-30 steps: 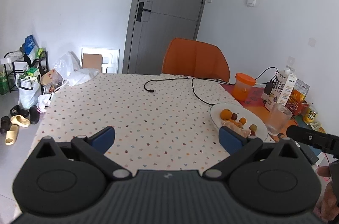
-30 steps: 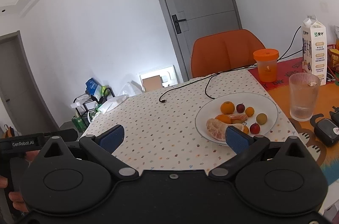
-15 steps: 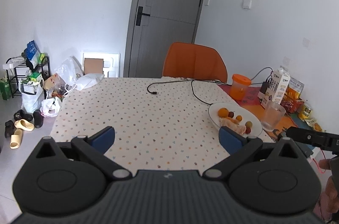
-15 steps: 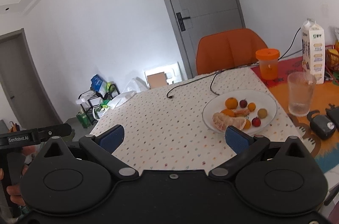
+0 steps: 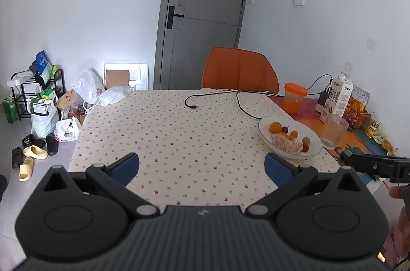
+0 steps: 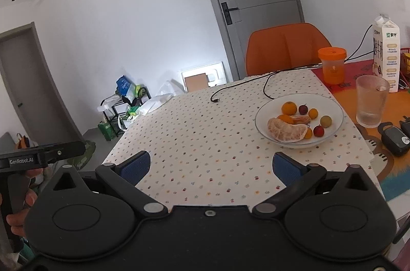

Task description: Organize fruits

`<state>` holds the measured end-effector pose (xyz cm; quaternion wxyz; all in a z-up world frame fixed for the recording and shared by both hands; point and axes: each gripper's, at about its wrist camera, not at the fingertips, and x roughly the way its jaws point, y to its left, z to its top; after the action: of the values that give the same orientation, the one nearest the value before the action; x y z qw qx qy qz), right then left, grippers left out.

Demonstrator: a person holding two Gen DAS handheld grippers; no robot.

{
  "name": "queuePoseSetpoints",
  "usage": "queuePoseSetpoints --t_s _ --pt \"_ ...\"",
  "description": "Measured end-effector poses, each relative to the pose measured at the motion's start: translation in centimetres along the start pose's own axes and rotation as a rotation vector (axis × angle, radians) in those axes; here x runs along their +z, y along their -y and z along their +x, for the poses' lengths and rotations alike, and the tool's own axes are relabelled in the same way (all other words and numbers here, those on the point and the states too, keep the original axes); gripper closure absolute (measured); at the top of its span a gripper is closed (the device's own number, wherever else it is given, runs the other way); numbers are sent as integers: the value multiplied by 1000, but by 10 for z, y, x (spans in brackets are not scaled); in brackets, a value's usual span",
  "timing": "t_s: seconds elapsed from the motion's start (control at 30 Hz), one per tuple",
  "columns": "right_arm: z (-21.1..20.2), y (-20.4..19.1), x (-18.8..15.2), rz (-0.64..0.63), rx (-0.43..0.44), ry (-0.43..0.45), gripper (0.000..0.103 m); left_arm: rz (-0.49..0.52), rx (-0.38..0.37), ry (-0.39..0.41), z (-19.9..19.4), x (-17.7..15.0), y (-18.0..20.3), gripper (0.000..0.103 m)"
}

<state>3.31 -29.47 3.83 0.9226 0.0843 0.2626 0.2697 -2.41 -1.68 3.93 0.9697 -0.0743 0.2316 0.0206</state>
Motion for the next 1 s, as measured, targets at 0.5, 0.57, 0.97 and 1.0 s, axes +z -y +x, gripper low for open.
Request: queuePoseSetpoints --t_s 0.5,0.57,0.97,1.0 --pt "3 1 -1 10 3 -8 0 6 1 -15 4 -7 -1 0" --pt "4 1 -2 10 3 -11 0 5 1 -15 5 -7 -1 0" --pt "6 0 -2 10 -1 -19 0 12 -7 -17 6 -8 1 0" --pt "5 0 -2 10 -1 -20 0 13 -8 -17 6 -8 1 0"
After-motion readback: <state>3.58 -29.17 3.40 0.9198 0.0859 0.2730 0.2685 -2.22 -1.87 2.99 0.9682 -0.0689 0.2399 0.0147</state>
